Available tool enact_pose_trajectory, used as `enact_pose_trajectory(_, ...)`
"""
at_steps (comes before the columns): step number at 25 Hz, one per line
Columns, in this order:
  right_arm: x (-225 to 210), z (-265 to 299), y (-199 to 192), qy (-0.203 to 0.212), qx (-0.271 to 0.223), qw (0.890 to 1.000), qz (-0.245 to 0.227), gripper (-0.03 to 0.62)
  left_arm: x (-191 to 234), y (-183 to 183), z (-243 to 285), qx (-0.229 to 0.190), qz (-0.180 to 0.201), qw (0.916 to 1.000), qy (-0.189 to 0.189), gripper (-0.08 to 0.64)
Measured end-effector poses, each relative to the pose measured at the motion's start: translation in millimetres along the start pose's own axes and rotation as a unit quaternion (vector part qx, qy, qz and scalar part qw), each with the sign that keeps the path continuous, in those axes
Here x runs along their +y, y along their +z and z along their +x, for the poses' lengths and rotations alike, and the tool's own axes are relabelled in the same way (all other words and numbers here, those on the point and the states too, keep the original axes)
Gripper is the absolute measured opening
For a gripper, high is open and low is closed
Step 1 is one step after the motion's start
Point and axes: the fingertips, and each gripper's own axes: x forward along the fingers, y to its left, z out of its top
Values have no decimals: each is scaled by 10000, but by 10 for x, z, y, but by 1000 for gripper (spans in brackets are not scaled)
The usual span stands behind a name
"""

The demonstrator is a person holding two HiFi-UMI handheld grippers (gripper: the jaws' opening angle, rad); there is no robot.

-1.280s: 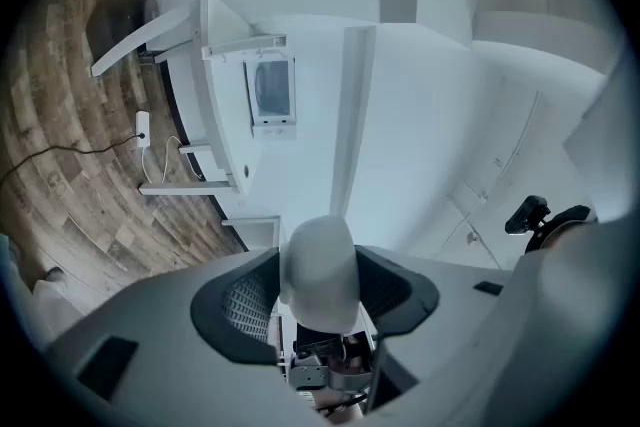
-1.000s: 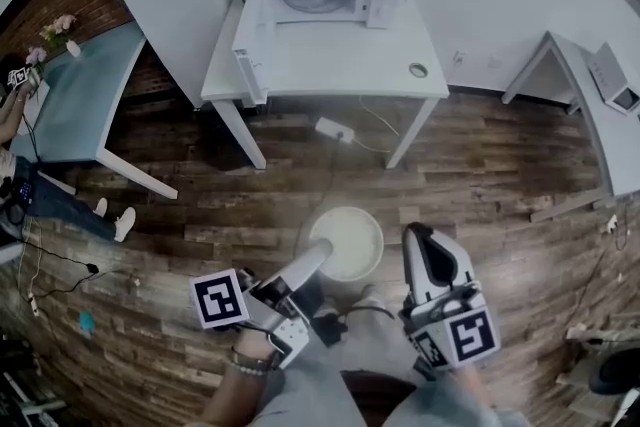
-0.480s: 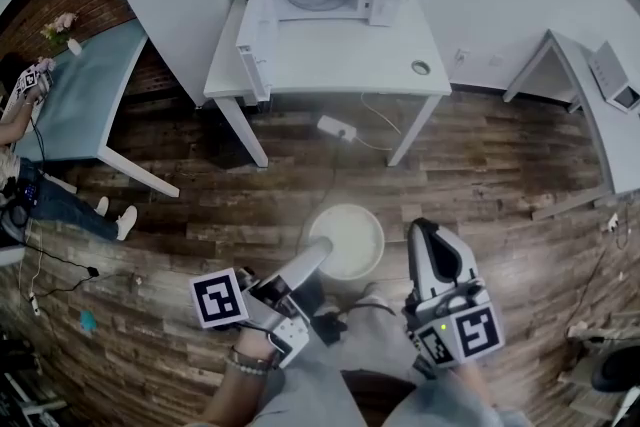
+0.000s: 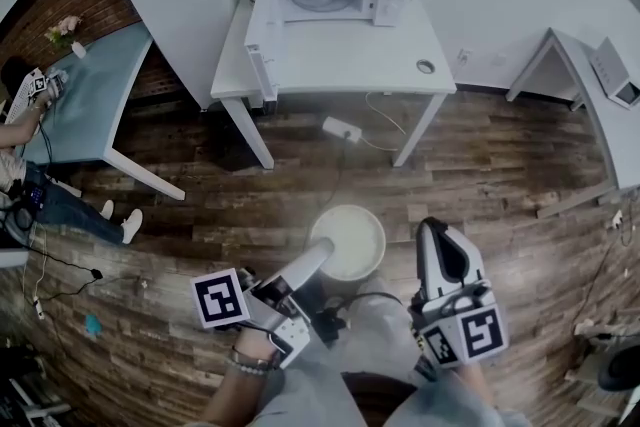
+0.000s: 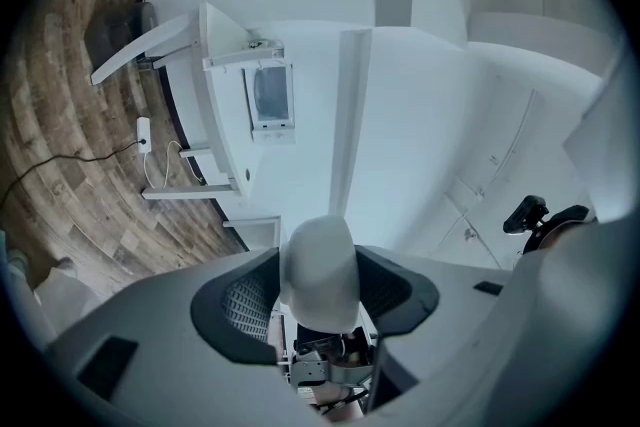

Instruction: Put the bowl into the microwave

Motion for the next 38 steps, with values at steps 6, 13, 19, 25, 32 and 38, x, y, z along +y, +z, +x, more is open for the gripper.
enact_pose_trajectory(6,-140,104,3,14,11,10000,-9,-2,-36,55,108,-55,-25,9999,-131,224)
enact_pose_trajectory(13,-372,472,45,213,-13,9998,-8,-2,34,223,383,-218,-78,9997,-58,224)
enact_pose_trajectory(19,-635,846,90,387,37,9992,-19,-2,24,483,728,-420,-9,9991,-71,224)
enact_pose_trajectory(25,-908,1211,239,624,42,9980,-106,-2,43,710,1065,-655,-68,9978,-52,224)
enact_pose_trajectory(32,-1262,1521,389,781,-20,9965,-280,-2,17,916,1470,-850,-12,9963,-158,224)
enact_pose_trajectory(38,-1503,1749,445,981,-55,9945,-374,-2,9,1068,1740,-1091,17,9939,-182,224)
